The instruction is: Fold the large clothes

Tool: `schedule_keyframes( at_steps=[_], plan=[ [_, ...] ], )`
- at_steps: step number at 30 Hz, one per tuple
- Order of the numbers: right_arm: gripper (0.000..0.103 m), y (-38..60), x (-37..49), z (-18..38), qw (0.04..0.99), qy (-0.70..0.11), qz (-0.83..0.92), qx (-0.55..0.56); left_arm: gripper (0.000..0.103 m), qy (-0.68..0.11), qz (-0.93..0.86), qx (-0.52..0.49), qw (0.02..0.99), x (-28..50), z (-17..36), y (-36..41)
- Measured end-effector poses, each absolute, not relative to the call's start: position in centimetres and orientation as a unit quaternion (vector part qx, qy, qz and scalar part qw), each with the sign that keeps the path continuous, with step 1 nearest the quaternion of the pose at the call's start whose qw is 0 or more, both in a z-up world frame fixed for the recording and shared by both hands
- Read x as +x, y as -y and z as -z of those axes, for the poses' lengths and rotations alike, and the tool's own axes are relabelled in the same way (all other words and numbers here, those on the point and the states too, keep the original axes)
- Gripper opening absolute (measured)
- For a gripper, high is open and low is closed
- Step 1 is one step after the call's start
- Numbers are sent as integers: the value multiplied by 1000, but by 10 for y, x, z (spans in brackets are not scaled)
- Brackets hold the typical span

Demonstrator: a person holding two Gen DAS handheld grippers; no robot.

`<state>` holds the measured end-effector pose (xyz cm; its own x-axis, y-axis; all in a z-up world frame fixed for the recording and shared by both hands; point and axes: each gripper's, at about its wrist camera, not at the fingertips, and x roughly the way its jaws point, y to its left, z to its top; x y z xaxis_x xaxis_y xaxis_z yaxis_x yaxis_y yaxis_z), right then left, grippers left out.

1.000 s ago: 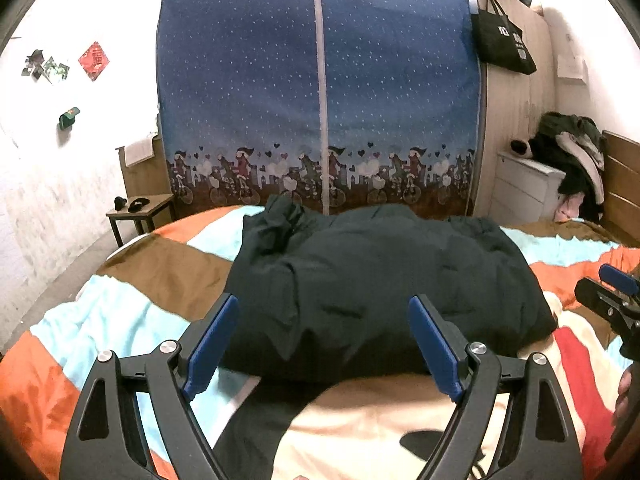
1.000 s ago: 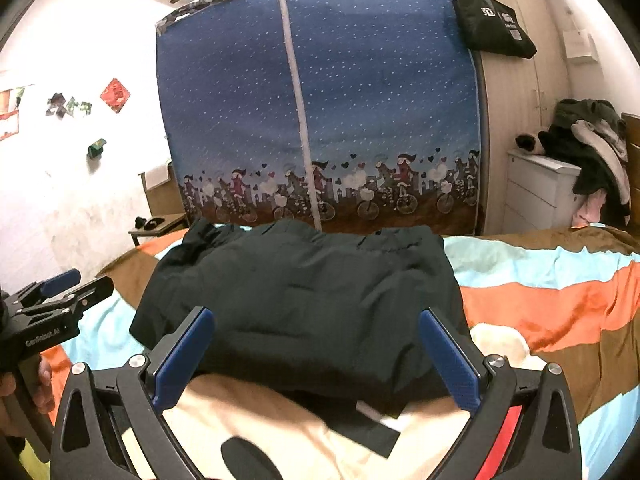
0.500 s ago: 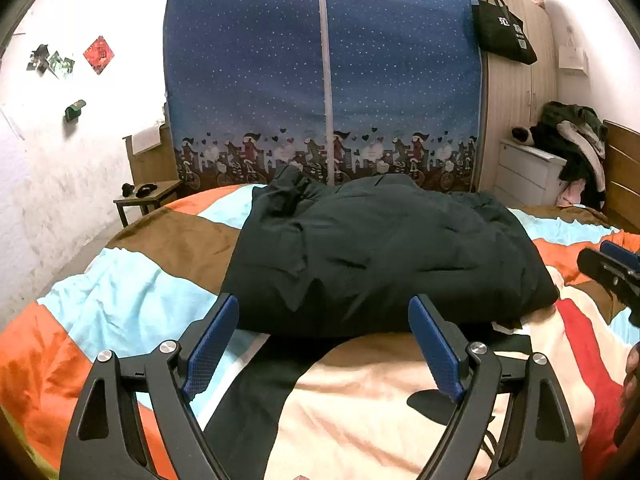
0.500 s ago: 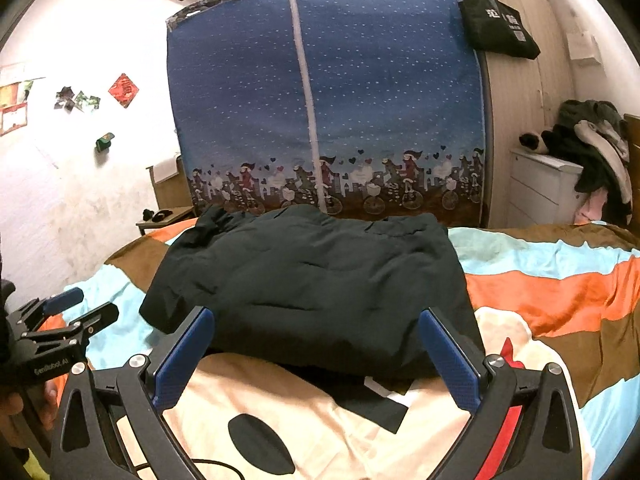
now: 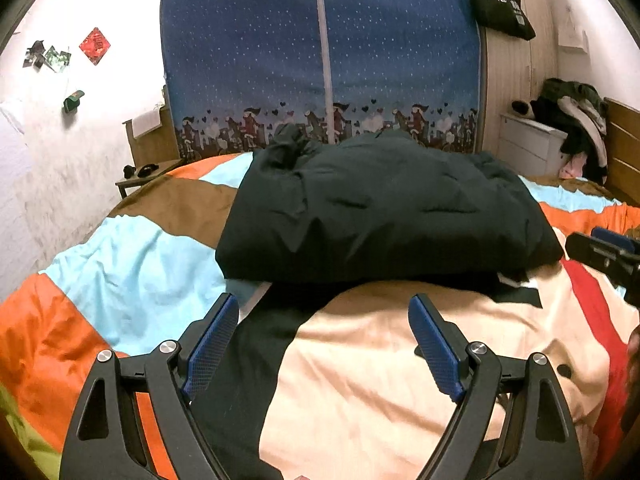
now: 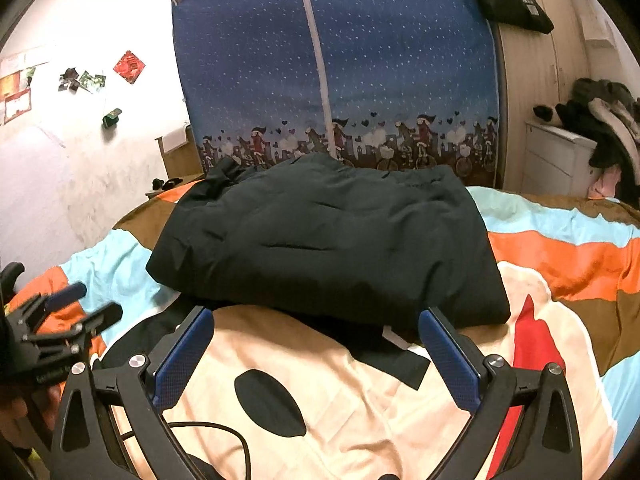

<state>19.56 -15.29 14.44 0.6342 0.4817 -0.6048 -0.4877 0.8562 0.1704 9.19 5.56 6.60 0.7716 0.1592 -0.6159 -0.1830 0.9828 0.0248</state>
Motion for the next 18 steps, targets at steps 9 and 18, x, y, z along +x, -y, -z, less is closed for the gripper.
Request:
schedule_keyframes(
  at_steps=[9, 18],
  plan=[
    [103, 152, 193, -140, 898, -344, -274, -9, 83, -325, -89, -20, 941, 91, -67, -54],
    [103, 152, 194, -140, 897, -346, -274, -7, 83, -323, -88, -16, 942, 89, -68, -52]
  ],
)
